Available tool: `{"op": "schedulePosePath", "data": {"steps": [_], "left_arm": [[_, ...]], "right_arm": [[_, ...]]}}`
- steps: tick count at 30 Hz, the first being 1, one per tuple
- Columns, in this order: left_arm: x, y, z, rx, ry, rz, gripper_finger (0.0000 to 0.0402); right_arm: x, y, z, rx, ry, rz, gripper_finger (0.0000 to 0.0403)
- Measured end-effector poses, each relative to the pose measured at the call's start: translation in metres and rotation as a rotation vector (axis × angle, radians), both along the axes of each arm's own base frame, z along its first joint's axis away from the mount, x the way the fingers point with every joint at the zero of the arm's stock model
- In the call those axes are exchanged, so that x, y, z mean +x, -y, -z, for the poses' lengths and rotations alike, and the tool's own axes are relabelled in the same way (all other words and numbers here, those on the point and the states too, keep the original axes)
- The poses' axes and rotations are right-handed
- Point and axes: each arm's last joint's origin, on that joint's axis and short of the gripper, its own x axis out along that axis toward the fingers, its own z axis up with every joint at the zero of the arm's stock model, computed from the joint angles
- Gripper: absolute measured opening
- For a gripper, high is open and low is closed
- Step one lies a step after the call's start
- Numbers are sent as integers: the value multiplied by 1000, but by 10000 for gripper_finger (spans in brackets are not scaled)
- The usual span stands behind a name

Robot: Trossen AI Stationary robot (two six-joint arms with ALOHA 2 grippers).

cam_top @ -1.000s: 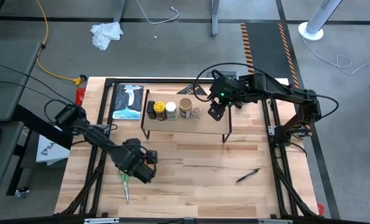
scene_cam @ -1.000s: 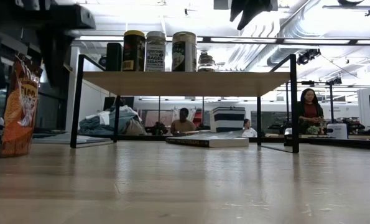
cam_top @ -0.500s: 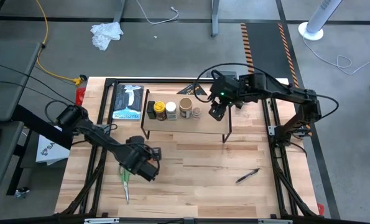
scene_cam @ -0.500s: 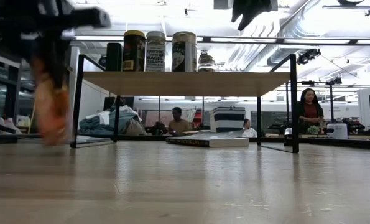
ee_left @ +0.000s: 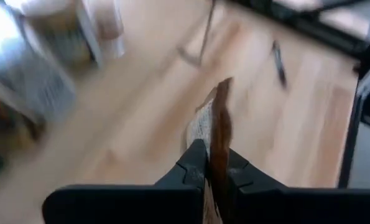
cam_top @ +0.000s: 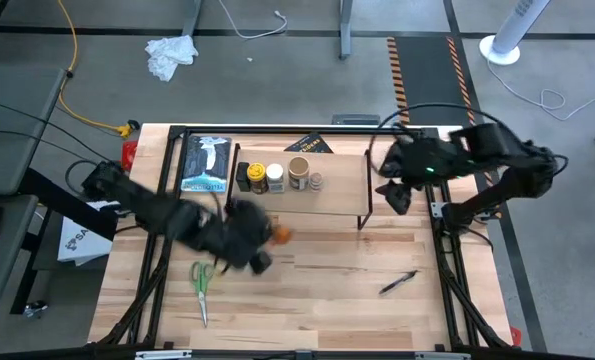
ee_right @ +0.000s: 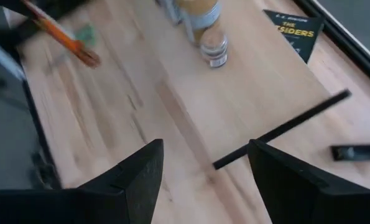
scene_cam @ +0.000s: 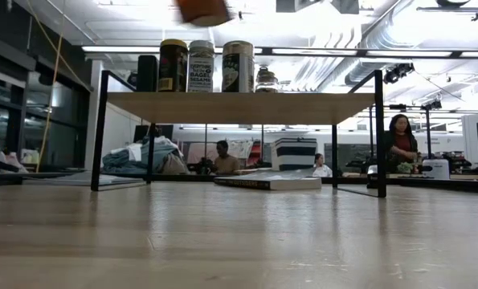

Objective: Shelf spices
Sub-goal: Put the orange seasoning pack on the shelf

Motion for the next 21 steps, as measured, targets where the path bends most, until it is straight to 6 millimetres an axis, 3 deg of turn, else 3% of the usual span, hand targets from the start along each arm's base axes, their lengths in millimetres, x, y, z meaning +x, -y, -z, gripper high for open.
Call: {"op": "schedulePosePath", "data": {"steps": [5,10,14,21], "left_arm": [[30,-71,-41,62,123,-54,1],[55,-129,-63,-44,365,-86,1],[69,-142,-68,-64,486,-66,1],[95,-142,-42,-91,421,-38,0]], "right_arm": [[-22,-15,-10,52,103,168,232],[-23,-28,-8,36,125,213,232],[-17,-34,-4,38,106,226,232],[6,-40,5,-7,101,260,232]]}}
